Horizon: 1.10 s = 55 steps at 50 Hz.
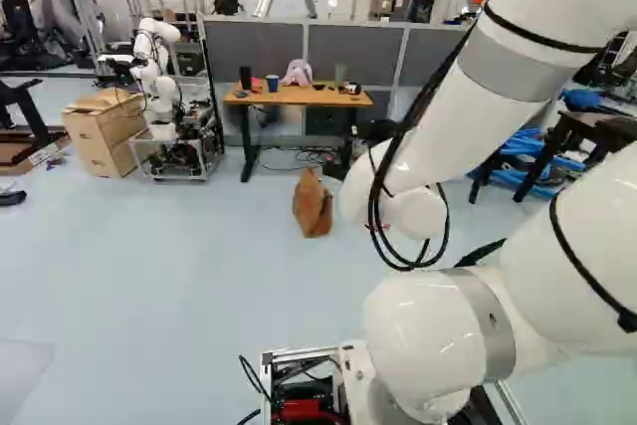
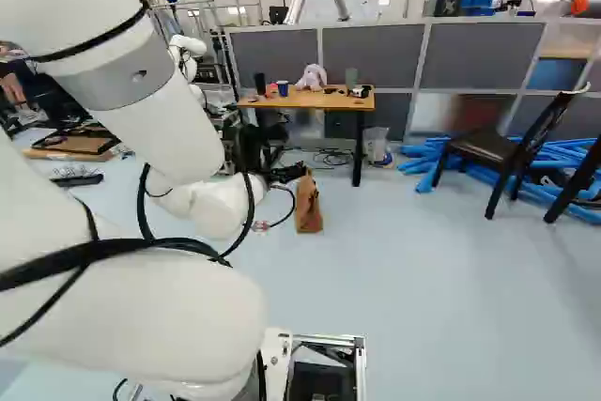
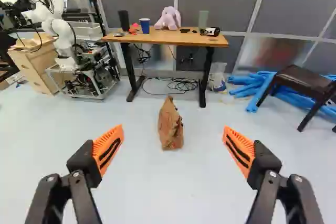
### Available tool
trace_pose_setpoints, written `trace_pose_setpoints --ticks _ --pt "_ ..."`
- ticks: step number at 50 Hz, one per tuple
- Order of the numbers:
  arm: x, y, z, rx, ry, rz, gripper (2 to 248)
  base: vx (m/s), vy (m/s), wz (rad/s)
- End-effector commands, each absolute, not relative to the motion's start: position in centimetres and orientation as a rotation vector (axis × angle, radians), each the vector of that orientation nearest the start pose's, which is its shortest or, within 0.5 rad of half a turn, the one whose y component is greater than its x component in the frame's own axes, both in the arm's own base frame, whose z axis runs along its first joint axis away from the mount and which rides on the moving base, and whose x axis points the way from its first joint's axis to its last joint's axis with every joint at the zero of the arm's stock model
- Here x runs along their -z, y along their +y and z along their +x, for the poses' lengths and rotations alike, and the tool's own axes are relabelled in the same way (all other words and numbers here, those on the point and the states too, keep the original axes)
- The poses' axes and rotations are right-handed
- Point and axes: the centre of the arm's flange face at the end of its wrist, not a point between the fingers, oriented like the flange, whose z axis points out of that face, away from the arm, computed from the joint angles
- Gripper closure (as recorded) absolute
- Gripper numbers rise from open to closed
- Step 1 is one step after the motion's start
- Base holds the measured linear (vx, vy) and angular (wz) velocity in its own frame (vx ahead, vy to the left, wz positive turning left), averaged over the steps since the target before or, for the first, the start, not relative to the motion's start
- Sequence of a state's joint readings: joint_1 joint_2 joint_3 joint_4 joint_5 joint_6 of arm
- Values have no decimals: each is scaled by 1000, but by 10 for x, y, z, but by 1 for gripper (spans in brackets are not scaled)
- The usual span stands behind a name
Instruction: Pick up the bag on the ground and place it on the table
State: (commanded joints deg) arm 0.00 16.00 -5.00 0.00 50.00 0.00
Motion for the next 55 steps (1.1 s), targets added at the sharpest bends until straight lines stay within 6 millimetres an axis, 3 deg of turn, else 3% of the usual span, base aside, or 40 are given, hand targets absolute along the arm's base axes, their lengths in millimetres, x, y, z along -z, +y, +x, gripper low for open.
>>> trace_pose_setpoints --ticks 55 --pt "-366 0 270 1824 0 -2558 3 38 0 -5"
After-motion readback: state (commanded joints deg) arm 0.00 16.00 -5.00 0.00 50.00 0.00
